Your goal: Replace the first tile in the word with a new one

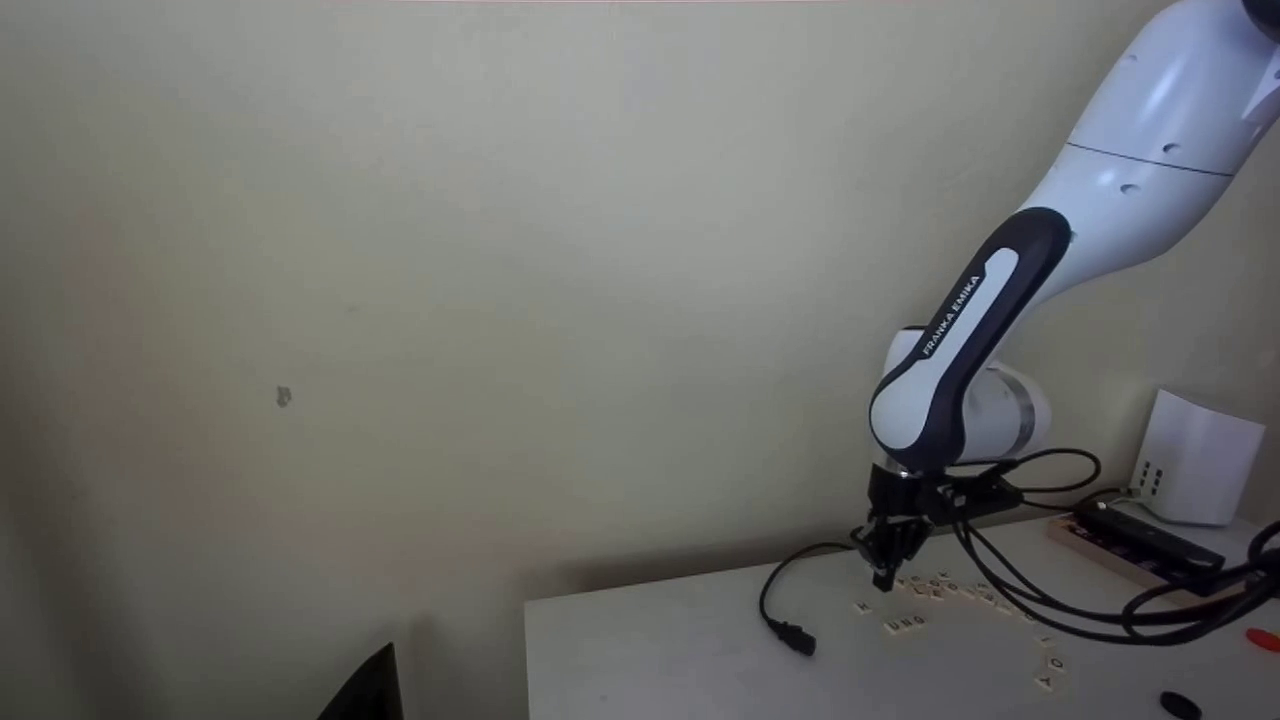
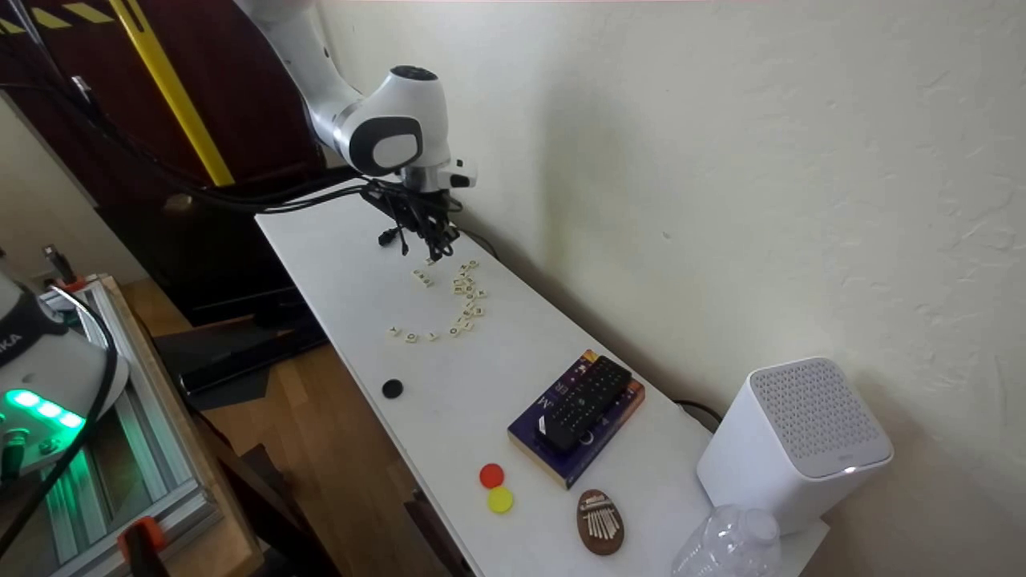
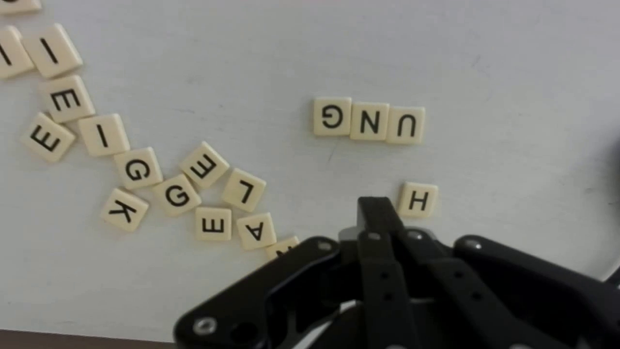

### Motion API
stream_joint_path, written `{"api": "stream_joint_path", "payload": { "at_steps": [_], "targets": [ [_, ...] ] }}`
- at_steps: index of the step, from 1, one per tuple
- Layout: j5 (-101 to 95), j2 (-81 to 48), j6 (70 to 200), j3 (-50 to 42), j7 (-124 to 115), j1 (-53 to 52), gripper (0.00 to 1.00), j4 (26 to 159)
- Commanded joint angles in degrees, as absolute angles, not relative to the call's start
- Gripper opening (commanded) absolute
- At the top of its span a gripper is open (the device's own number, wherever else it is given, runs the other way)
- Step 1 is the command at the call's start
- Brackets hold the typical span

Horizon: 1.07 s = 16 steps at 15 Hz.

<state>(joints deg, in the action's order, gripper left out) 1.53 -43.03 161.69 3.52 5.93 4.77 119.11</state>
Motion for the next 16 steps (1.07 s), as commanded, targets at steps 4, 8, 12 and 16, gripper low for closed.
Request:
{"api": "stream_joint_path", "payload": {
  "at_steps": [4, 8, 12, 16],
  "targets": [
    [5.13, -41.35, 162.51, 5.28, 5.95, 9.96, 0.00, 122.32],
    [6.06, -41.80, 162.93, 4.74, 5.57, 11.07, 0.00, 122.07],
    [6.33, -42.14, 163.33, 4.76, 5.66, 11.70, 0.00, 121.72],
    [6.44, -42.78, 163.81, 4.87, 5.75, 11.93, 0.00, 121.09]
  ]
}}
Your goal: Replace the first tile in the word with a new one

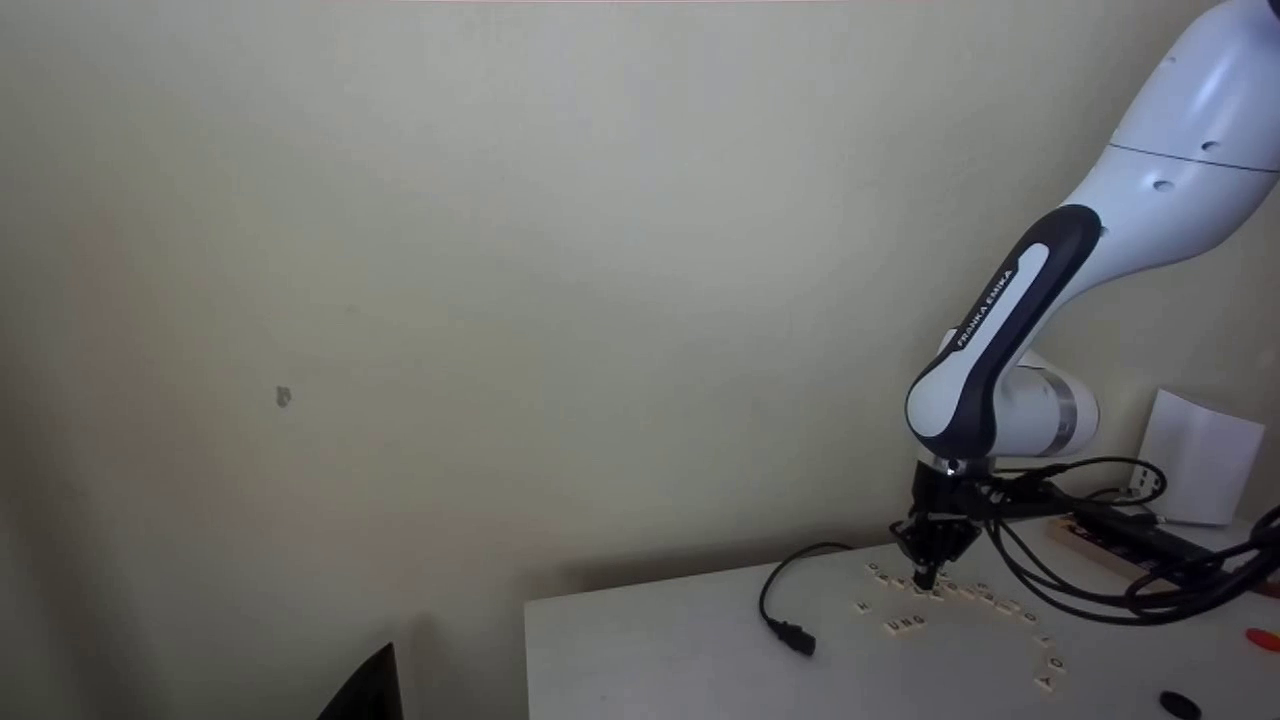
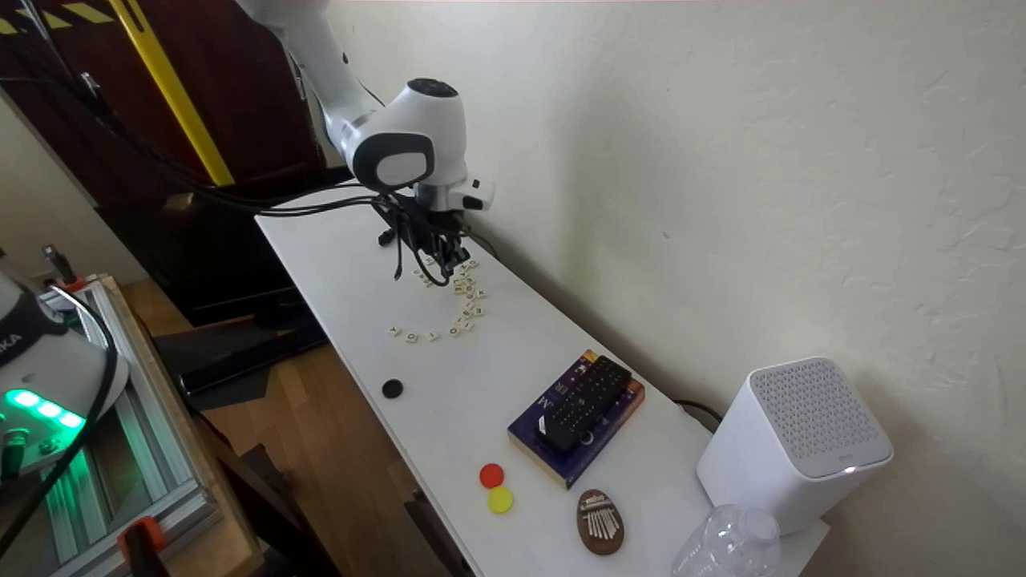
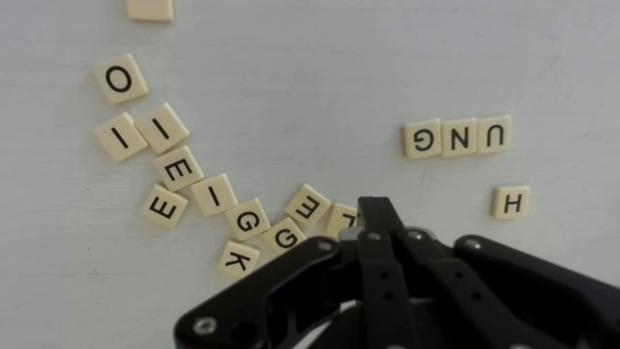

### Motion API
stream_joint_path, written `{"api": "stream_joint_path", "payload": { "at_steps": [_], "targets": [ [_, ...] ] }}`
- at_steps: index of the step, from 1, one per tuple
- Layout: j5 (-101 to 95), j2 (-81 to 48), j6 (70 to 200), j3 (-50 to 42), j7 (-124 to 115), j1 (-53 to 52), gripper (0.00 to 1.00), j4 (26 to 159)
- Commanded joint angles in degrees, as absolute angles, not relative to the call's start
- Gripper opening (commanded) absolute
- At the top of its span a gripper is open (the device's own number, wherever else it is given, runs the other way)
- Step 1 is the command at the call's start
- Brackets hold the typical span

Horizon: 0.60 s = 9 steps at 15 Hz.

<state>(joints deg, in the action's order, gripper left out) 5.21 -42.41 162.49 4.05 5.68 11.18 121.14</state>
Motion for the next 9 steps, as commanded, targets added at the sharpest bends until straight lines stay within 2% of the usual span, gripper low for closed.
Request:
{"api": "stream_joint_path", "payload": {
  "at_steps": [1, 9],
  "targets": [
    [6.44, -42.91, 163.97, 4.87, 5.79, 11.97, 0.00, 120.96],
    [6.93, -44.55, 165.39, 5.44, 6.09, 13.25, 0.00, 119.66]
  ]
}}
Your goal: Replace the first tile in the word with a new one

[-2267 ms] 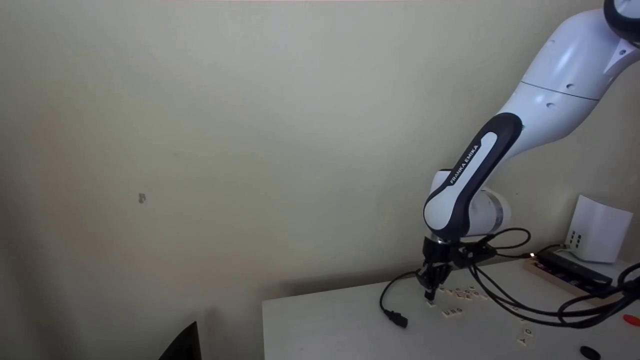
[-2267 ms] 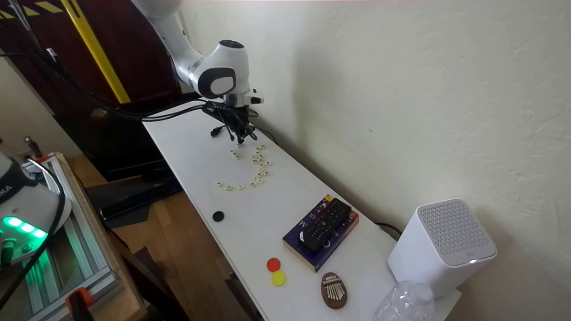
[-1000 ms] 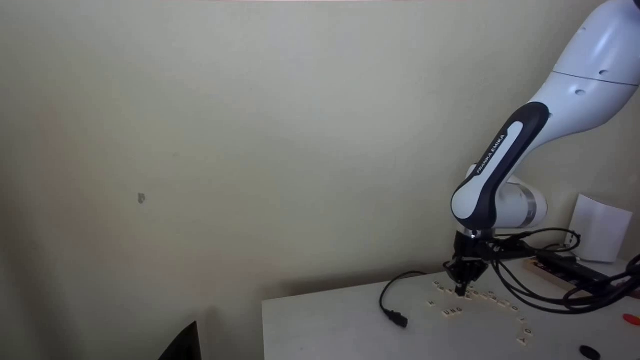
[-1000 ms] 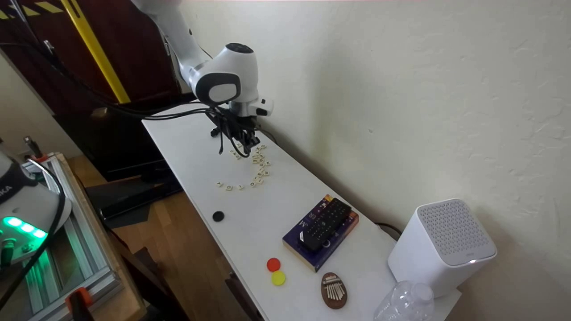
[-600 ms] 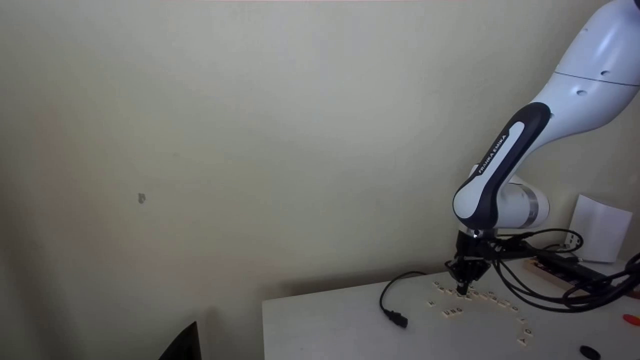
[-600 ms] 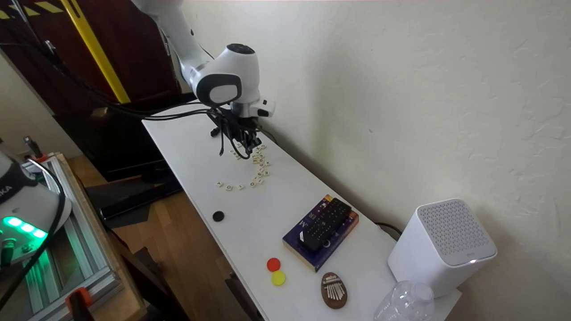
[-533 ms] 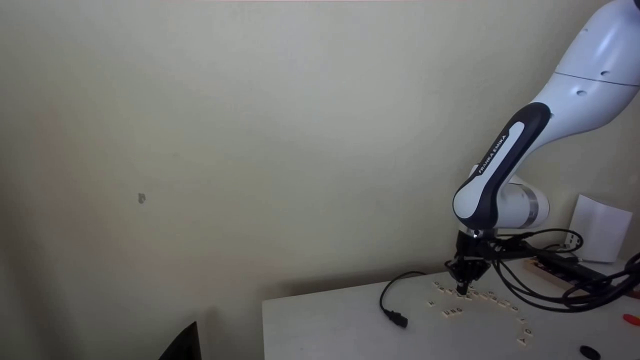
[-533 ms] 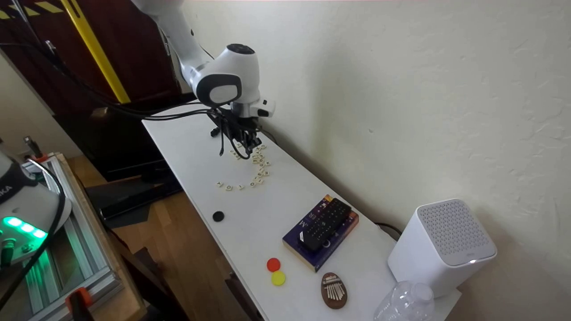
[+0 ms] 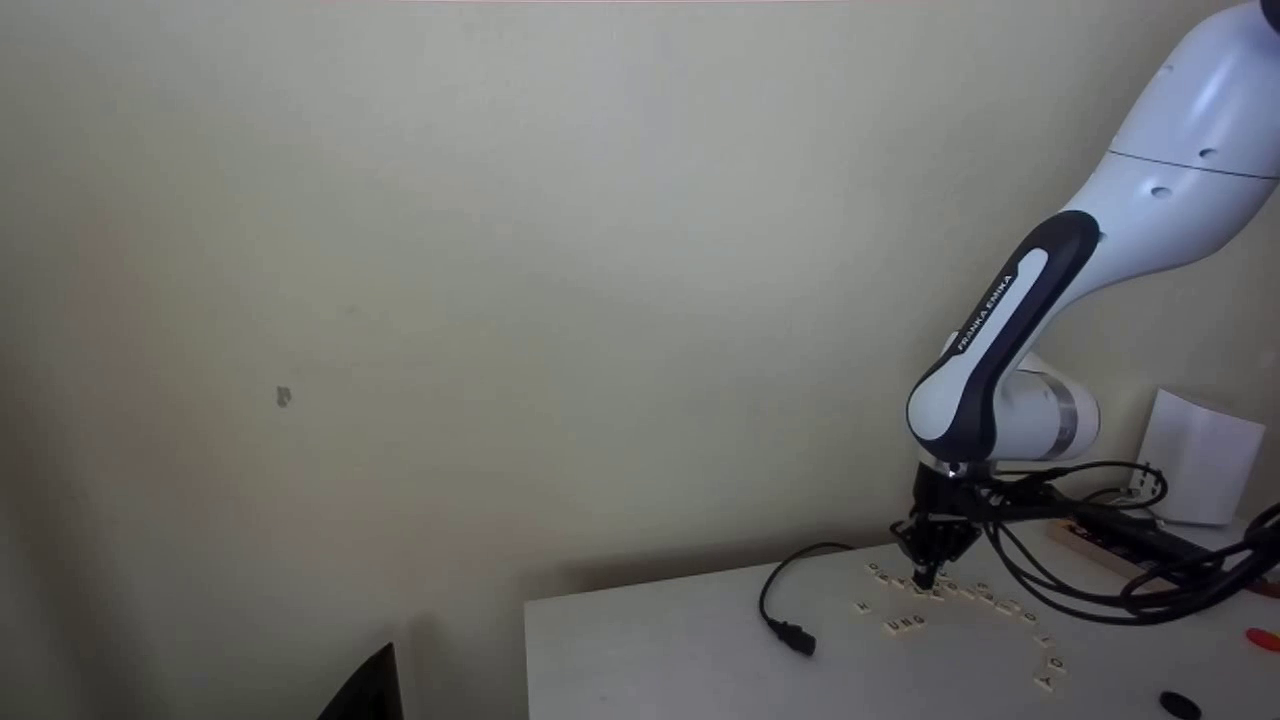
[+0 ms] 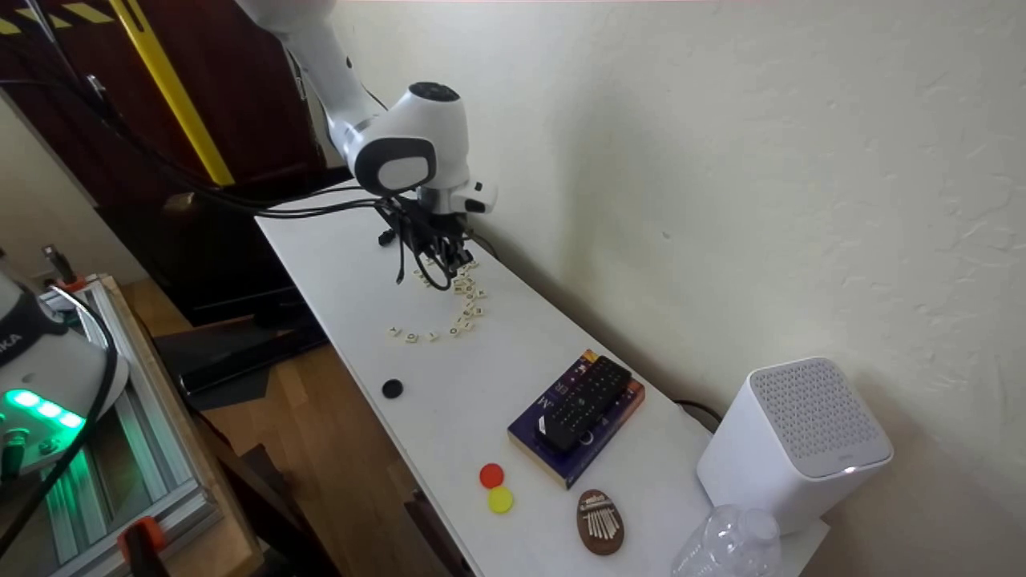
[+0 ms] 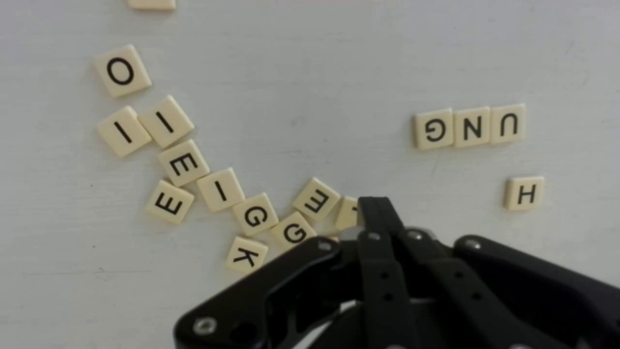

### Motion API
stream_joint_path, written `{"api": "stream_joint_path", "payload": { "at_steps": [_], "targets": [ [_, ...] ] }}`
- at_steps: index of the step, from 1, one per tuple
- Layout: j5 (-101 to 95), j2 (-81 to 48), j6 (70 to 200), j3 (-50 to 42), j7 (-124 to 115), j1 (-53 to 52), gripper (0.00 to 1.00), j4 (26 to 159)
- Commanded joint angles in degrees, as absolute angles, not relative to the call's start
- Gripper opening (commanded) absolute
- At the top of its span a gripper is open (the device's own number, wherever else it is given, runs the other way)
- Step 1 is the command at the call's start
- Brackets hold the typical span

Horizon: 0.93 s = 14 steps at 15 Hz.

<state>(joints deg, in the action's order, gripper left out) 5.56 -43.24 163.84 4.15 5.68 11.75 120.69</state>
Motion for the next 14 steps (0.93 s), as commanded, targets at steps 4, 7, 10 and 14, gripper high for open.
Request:
{"api": "stream_joint_path", "payload": {
  "at_steps": [4, 7, 10, 14],
  "targets": [
    [7.02, -45.32, 166.23, 6.10, 6.25, 14.32, 0.00, 119.11],
    [6.89, -46.11, 166.29, 6.43, 6.31, 14.70, 0.00, 118.53],
    [6.78, -46.84, 166.25, 6.74, 6.50, 14.96, 0.00, 118.02],
    [6.59, -47.89, 165.77, 7.35, 6.85, 15.19, 0.00, 117.23]
  ]
}}
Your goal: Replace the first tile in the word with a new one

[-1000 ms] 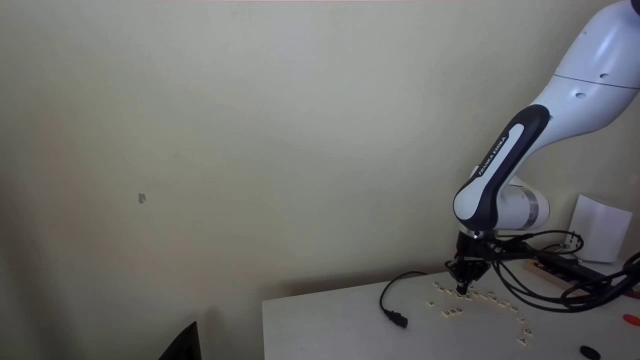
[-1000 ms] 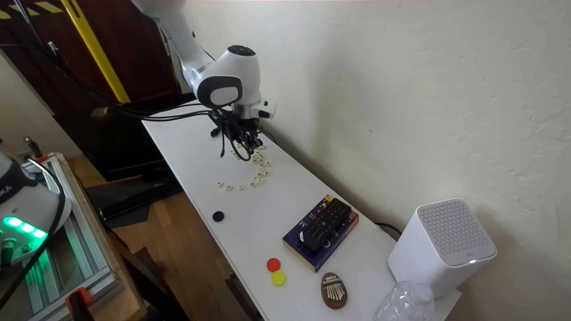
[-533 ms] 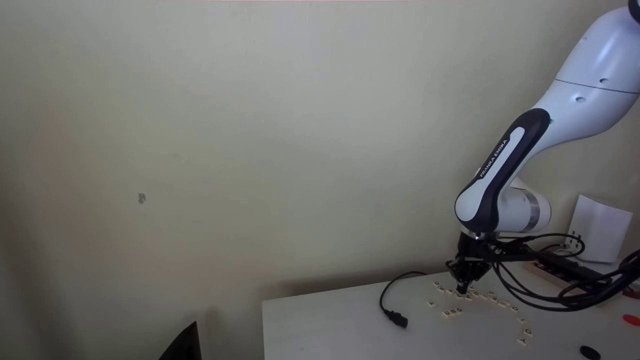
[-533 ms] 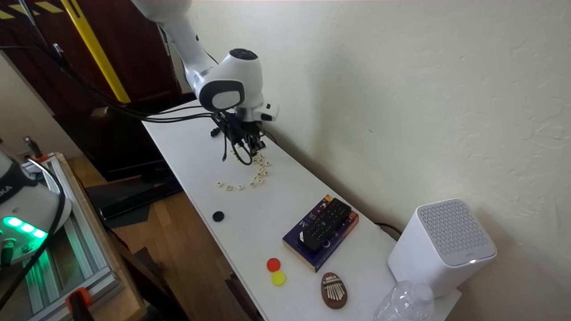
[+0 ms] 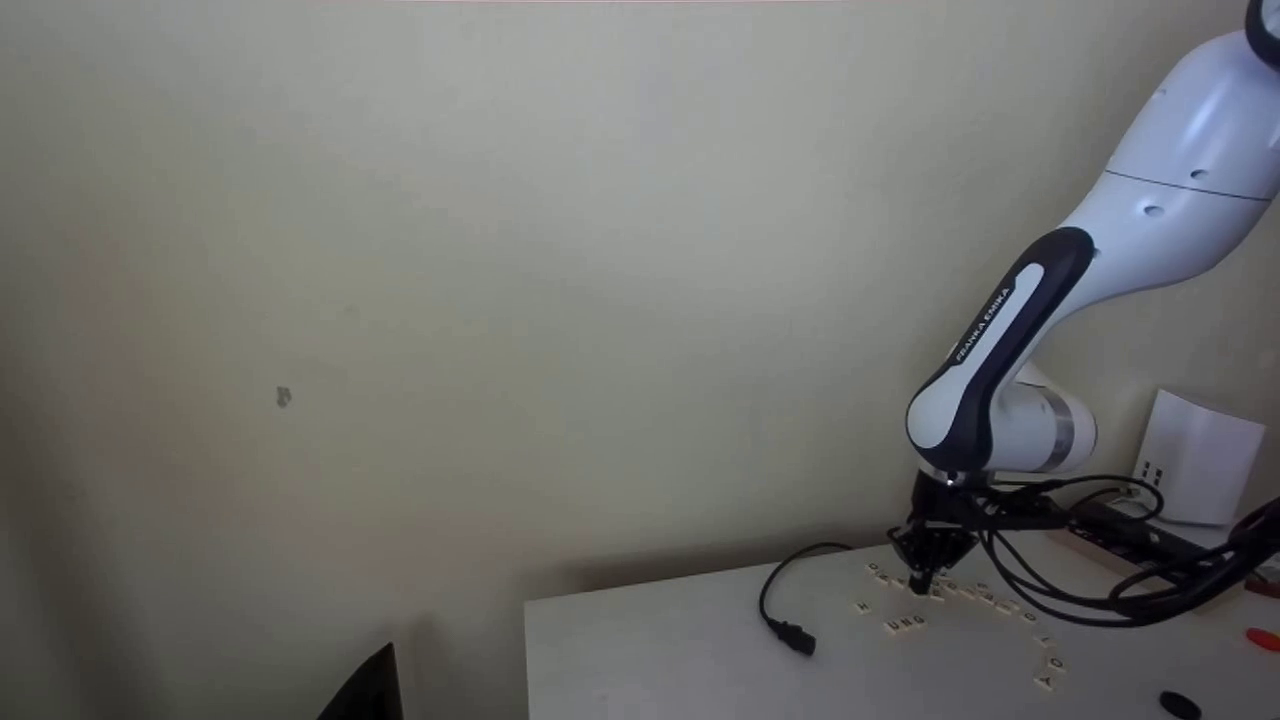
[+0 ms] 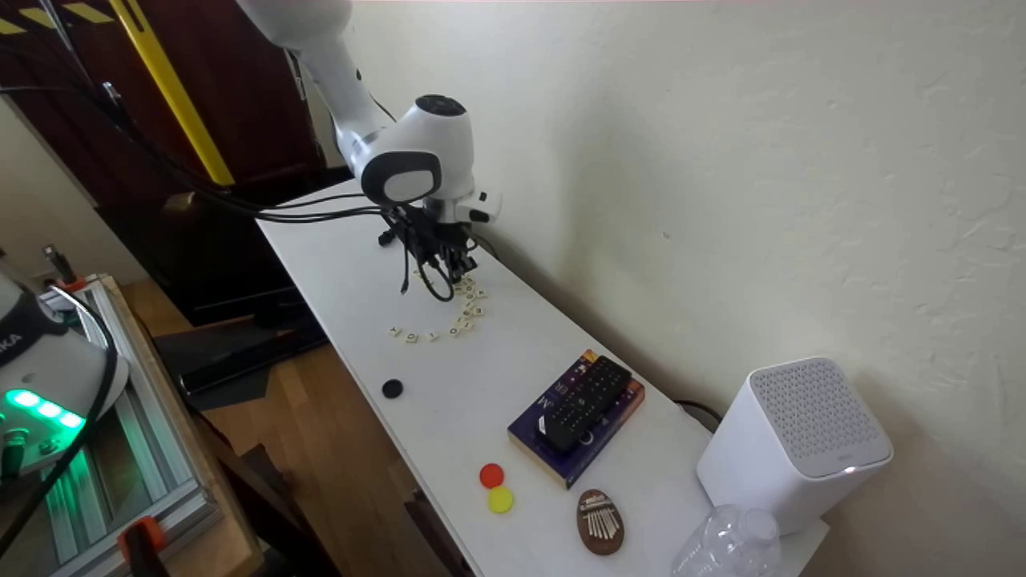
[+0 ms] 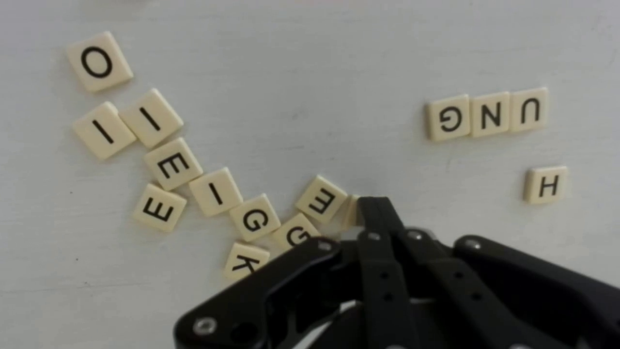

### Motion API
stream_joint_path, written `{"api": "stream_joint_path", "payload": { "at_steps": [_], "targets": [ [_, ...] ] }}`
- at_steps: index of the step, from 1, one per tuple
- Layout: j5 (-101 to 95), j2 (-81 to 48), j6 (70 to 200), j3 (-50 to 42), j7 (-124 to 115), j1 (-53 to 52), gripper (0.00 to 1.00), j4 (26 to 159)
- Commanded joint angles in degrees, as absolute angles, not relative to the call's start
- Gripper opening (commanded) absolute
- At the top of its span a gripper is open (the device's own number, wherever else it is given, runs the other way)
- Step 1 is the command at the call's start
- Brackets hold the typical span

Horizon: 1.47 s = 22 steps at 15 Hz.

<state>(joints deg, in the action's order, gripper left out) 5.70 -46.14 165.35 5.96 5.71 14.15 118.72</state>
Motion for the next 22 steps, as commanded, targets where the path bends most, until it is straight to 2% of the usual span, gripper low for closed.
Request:
{"api": "stream_joint_path", "payload": {
  "at_steps": [1, 22],
  "targets": [
    [6.58, -48.03, 165.70, 7.48, 6.91, 15.18, 0.00, 117.10],
    [6.11, -49.42, 159.34, 11.23, 10.14, 13.65, 0.00, 115.39]
  ]
}}
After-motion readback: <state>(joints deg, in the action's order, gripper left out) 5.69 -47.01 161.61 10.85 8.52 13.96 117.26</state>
